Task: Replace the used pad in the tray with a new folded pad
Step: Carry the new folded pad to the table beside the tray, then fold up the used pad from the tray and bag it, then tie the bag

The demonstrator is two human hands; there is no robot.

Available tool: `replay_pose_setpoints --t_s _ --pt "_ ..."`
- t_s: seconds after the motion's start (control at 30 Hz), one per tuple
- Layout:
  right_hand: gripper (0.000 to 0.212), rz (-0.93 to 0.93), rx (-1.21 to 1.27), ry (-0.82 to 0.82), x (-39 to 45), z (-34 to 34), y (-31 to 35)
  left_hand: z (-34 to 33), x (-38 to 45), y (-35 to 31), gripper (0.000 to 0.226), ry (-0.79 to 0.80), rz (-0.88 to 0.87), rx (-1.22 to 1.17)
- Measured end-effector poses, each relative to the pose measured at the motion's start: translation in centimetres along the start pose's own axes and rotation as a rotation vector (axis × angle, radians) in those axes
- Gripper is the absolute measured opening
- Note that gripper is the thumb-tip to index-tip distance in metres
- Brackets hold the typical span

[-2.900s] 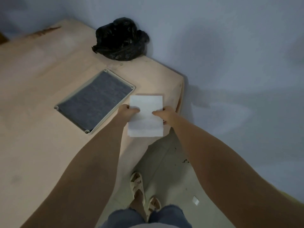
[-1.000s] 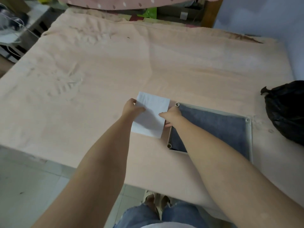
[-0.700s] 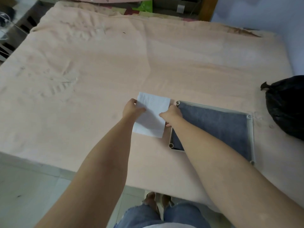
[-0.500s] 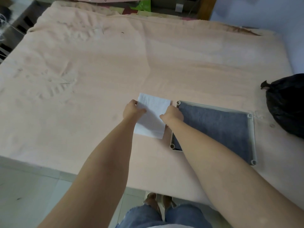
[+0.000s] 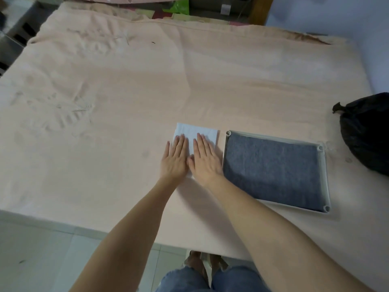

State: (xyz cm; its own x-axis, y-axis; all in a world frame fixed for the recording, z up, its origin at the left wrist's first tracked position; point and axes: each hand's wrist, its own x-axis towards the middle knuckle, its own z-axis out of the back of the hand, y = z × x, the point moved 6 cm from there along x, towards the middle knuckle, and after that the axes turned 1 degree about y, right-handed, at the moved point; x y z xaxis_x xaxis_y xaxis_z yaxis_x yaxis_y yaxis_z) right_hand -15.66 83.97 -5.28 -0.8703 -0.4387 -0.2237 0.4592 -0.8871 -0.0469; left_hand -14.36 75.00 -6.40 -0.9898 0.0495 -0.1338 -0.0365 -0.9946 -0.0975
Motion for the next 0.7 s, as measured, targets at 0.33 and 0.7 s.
replay_pose_setpoints --t_s 0.33,0.7 --pt "0.068 -0.058 0.062 0.067 0.0 -2.0 -0.7 -1.7 -0.2 0.2 0.061 0.007 0.025 -0.039" --pt "0.058 -0.183 0.183 -0.151 -5.4 0.3 -7.0 3.1 -2.0 -4.6 0.058 -0.172 -0.164 -0.054"
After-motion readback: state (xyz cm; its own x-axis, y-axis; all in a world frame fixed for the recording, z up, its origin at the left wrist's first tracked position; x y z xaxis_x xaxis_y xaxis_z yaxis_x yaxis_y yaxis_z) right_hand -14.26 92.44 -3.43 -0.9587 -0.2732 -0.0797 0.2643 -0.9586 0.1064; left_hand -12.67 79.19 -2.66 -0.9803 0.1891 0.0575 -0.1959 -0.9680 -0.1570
